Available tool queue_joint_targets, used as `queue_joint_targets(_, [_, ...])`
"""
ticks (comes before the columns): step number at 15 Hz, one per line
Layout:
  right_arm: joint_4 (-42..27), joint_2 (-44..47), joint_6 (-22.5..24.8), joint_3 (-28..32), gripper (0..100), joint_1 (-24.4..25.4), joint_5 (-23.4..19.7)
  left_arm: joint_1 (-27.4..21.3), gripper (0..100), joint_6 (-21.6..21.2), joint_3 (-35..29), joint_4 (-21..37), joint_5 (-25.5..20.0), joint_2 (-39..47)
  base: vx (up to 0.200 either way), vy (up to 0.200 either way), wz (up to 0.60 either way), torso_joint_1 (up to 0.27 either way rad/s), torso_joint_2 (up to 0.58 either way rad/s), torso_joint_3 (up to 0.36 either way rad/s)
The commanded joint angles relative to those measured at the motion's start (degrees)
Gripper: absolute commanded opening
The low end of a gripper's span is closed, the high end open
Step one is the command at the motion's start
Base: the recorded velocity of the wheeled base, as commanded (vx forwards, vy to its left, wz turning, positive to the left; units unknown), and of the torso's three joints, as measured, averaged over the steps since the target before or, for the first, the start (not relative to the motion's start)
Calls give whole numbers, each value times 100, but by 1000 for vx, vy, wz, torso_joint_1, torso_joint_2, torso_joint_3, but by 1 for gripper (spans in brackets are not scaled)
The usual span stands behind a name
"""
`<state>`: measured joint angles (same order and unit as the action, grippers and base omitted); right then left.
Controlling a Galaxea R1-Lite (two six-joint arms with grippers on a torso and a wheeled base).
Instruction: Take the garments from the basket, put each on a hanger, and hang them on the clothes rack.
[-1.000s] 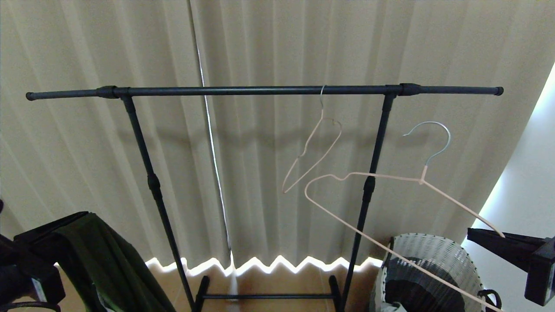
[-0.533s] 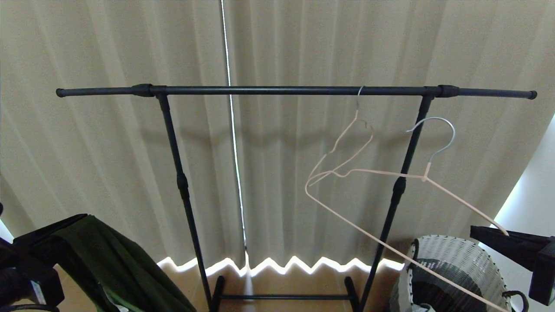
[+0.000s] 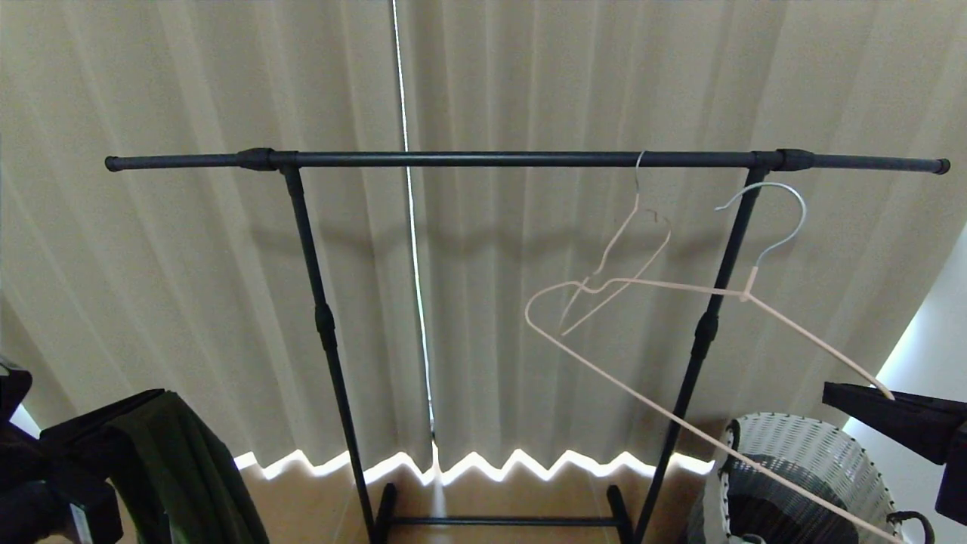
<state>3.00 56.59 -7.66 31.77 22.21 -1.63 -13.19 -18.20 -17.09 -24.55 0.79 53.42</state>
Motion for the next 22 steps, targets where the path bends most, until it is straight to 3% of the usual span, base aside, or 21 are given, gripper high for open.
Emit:
queue_joint_targets(1, [-1,318,1,181,0,3,-109,1,0,62,-435,12,35,450,0,0,0,0,0,0])
queue_joint_targets(3, [8,502,-8,242,0,3,-118,1,0,229,-848,12,44,828,0,0,0,0,0,0])
queue_joint_targets(7, [816,1117,1,268,0,20,-276,-149,0,458,-2053,319,290,1804,0,0,0,0,0,0])
queue_joint_targets(10, [957,1328,-8,488,0,363,-267,-571,0,493,-2765,935,571,2146,0,0,0,0,0,0])
queue_joint_targets(14, [966,1434,-280,506,0,837,-250,-896,0,528,-3160,1102,685,2577,0,0,0,0,0,0])
queue_joint_targets(16, [957,1364,-474,444,0,1207,-241,-1019,0,774,-3547,1110,782,3008,0,0,0,0,0,0])
queue_joint_targets(19, [957,1258,-482,365,0,1576,-241,-1318,0,1266,-3881,1102,1248,3465,0,0,0,0,0,0])
queue_joint_targets(20, [966,1293,-482,409,0,1699,-241,-1476,0,1451,-3995,1102,1643,3632,0,0,0,0,0,0])
queue_joint_targets(22, [966,1258,-482,435,0,1831,-241,-1511,0,1460,-4100,1067,2100,3790,0,0,0,0,0,0])
